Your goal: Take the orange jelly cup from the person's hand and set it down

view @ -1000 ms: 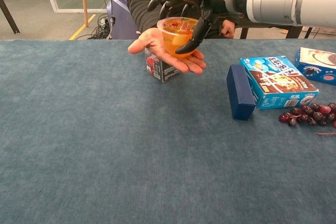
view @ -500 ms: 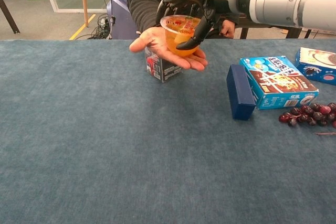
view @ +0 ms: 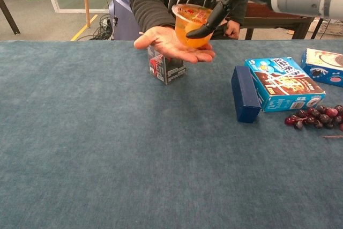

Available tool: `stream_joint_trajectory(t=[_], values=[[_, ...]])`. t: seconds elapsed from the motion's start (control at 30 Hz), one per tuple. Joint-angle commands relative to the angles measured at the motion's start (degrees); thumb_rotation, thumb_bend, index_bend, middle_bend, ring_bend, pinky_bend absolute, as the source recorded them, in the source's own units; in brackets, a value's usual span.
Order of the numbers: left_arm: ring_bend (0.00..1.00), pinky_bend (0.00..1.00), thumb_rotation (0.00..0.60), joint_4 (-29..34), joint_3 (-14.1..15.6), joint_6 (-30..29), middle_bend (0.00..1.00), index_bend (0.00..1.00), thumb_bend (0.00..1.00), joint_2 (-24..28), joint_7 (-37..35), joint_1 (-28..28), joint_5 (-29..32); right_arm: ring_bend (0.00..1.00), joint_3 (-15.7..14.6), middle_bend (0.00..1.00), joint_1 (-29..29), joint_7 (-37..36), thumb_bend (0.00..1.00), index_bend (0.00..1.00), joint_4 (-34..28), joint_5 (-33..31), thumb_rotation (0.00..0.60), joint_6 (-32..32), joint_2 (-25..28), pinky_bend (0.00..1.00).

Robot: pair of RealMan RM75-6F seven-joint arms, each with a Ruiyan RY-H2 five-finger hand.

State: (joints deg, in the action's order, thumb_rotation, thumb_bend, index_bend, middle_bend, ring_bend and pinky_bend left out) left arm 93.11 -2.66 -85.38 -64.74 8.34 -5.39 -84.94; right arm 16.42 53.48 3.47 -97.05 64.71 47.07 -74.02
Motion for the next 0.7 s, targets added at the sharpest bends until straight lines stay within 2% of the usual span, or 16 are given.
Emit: stream_joint_trajectory(t=[0.03,0.3,0.43,0.7], values=[[0.16,0.12,0.600,0.00,0.00,0.00,0.19,0.19,0.22,0.00,0.00,0.00,0.00,0.24,-0.23,0.32,-1.27,-0.99,0.32,0.33,-1.72,1.14,0.600,0.83,1.98,0.45],[0.16,0.12,0.600,0.00,0.00,0.00,0.19,0.19,0.22,0.00,0.00,0.00,0.00,0.24,-2.68,0.32,-5.52,-1.56,0.32,0.33,-7.20,3.28,0.600,2.71,8.85,0.45],[0.16,0.12,0.600,0.00,0.00,0.00,0.19,0.19,0.22,0.00,0.00,0.00,0.00,0.24,-3.37,0.32,-8.13,-8.24,0.32,0.33,-6.04,7.38,0.600,1.90,14.42,0.45],[0.16,0.12,0.600,0.00,0.00,0.00,0.19,0.19,0.22,0.00,0.00,0.00,0.00,0.23,-6.13,0.32,-10.30,-12.15,0.32,0.33,-3.99,12.12,0.600,1.65,15.08,0.45]])
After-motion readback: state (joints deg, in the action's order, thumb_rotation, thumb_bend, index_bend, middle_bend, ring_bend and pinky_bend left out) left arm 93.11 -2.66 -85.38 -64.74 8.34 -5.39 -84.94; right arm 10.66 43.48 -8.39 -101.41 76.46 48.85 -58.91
